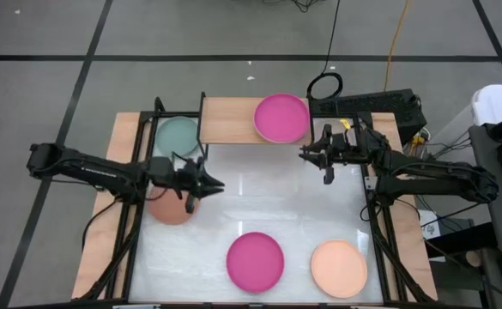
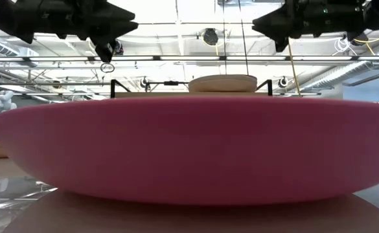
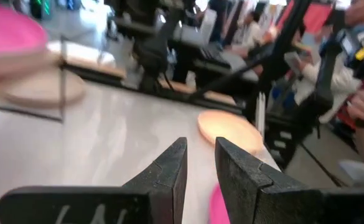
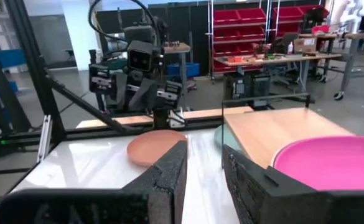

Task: Place and stack plates onto a shelf
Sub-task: Stack the pink plate on top of the pink plate on the shelf

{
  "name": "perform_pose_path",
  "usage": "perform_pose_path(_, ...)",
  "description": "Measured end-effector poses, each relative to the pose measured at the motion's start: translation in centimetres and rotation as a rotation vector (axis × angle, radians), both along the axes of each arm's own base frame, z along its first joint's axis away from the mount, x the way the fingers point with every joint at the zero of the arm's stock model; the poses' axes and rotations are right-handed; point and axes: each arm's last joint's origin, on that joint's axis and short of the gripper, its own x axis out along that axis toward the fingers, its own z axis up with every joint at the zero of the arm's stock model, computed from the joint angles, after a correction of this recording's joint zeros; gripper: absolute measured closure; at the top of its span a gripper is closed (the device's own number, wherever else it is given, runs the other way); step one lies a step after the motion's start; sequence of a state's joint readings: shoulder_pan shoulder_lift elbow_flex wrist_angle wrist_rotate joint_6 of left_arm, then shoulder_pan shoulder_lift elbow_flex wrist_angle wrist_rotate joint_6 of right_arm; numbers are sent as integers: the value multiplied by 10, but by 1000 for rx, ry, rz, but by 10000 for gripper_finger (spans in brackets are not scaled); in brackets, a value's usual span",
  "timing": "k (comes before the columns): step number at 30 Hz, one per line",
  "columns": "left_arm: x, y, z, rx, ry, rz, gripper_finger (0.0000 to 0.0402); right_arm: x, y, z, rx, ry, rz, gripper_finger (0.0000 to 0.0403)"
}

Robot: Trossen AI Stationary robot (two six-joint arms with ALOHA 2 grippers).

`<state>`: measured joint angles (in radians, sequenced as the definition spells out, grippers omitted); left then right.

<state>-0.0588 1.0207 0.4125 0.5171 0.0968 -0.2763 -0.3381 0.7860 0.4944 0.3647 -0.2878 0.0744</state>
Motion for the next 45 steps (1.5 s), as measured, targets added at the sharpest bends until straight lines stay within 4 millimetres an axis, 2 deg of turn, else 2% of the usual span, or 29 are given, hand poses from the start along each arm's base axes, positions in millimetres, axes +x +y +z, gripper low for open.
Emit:
perform_pose_path(7, 31, -24, -24, -1, 219, 4, 314, -2, 5, -13, -10, -60, 24, 314)
perform_pose_path(13, 64, -38, -37, 48, 319, -43, 314, -3, 10, -14, -15, -118, 52, 314)
perform_pose_path(20, 88, -46, -58, 30, 575, -49, 314, -2, 14, -14, -18, -122, 75, 314)
perform_pose_path(24, 99, -60, -69, -6, 648, -108, 314, -2, 15, -14, -18, -122, 78, 314)
perform_pose_path(31, 115, -84, -63, 5, 706, -188, 314, -2, 15, -13, -20, -128, 78, 314)
perform_pose_path(36, 118, -85, -57, 67, 713, -109, 314, -2, 15, -13, -20, -128, 78, 314)
perform_pose_path(45, 118, -85, -57, 78, 711, -83, 314, -2, 15, -13, -20, -127, 78, 314)
